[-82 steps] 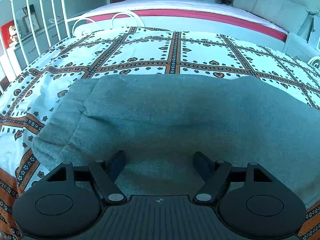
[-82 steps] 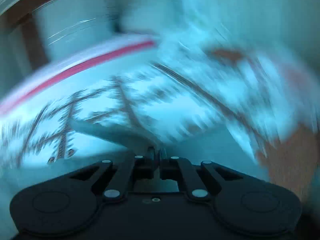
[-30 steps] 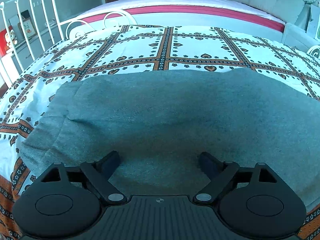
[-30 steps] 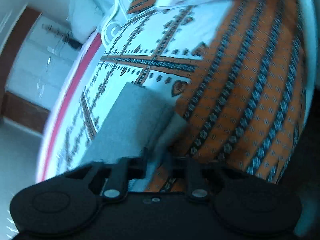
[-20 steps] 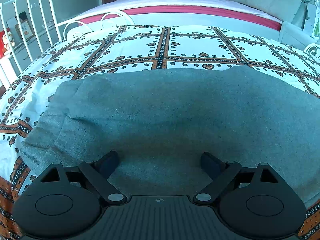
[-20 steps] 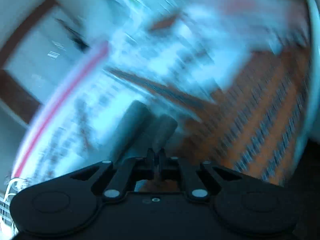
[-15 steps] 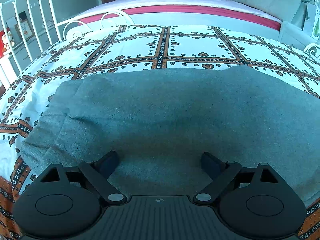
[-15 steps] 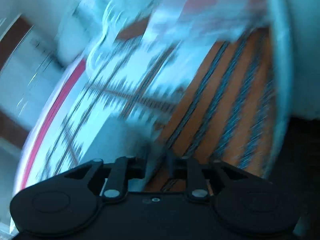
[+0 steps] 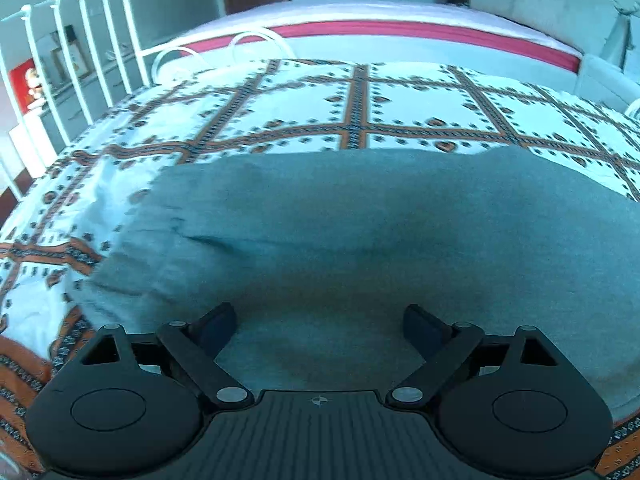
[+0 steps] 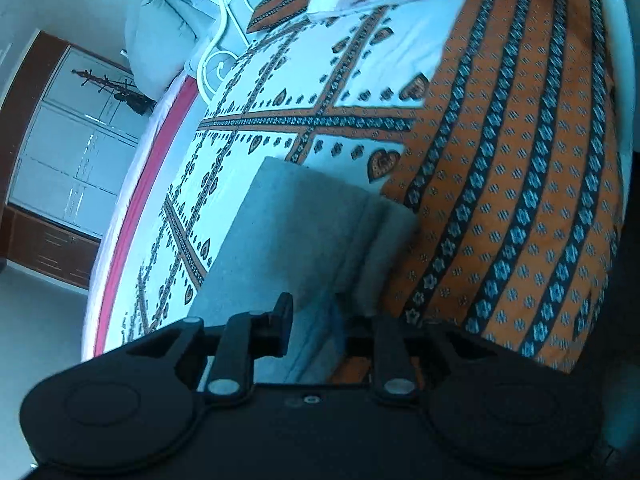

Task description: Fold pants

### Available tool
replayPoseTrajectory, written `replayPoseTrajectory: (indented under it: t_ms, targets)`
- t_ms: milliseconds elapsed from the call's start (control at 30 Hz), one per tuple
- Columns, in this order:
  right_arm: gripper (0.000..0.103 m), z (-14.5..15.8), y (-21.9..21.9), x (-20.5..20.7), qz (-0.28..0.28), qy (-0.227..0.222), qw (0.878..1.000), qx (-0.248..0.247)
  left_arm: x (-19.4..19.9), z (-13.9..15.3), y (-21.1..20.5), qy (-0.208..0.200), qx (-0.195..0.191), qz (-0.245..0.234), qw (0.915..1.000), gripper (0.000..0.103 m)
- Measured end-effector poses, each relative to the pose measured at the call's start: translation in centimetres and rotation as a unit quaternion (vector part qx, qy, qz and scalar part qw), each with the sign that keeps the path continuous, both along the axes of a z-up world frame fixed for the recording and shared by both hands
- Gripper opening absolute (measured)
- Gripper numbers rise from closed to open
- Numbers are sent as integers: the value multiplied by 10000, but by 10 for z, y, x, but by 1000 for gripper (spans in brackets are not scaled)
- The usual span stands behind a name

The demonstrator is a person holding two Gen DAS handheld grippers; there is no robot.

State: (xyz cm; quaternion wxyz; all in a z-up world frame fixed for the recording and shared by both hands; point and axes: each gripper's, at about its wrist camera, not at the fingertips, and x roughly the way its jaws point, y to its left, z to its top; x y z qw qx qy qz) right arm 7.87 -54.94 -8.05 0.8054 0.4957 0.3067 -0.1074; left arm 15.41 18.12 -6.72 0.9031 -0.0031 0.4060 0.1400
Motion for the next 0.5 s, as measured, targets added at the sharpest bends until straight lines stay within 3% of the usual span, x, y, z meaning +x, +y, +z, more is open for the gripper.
replayPoseTrajectory:
  t_ms: [133,267,300,367,500]
  targets:
    - [13,-4,-3,-7,-86,-4,9997,232,-4,4,8,-150,10,129,9998,91]
    - [20,-9,-2,-7,-119,-83,9993,351,-3,1,13,-69,-40,204,9998,91]
    - [17,-8,0,-2,-72,-96,9995,277,-2,-2,13,2,-20,194,9998,91]
    - [0,0,6,4,87,-67,9998,-187,-1,-4,10,53,69,151,9998,91]
    - [0,38,17,-30,177,-1016,9923,-687,-4,-2,11,27,5,127,9999,91]
